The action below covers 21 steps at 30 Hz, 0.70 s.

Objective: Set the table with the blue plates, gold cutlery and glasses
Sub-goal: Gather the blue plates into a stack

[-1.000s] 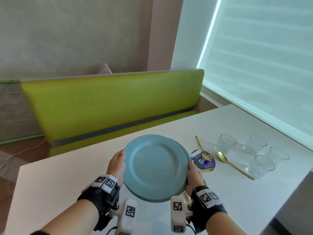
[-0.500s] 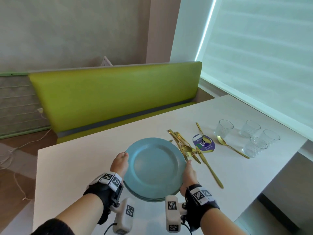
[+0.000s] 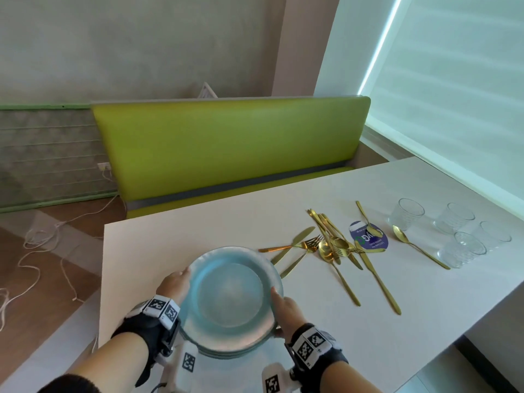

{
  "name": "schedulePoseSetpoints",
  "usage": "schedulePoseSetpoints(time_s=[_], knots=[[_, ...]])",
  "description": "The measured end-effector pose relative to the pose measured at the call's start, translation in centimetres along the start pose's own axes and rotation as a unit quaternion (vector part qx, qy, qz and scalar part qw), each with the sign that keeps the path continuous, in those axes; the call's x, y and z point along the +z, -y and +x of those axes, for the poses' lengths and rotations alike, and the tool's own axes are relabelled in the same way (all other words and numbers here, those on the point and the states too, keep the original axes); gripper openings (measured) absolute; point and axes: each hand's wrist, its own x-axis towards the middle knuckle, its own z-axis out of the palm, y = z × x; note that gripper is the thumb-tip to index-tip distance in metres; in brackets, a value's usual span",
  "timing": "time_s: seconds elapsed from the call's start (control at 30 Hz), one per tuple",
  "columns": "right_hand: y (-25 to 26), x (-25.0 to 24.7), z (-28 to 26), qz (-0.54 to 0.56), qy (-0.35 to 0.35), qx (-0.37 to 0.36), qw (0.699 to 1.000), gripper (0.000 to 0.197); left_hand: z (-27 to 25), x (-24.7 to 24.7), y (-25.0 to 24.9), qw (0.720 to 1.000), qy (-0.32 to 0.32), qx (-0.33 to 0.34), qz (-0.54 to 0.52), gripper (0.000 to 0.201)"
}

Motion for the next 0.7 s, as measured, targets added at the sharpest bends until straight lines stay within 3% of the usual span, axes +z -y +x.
schedulePoseSetpoints(time_s=[0.37,0.53,0.7], knots=[[0.7,3.9,0.4,-0.144,0.023,-0.009,0.989,0.028,0.9,-2.0,3.3,0.991,-0.001,-0.102,-0.088,0.060],[2.1,4.4,1.4,-0.180,-0.002,-0.028,0.983,0.049,1.3,-2.7,3.0,0.983,0.009,-0.121,-0.134,0.064],[4.0,5.5,2.2,-0.162,-0.005,-0.067,0.985,0.055,2.6,-3.8,3.3,0.978,-0.007,-0.110,-0.177,0.063]])
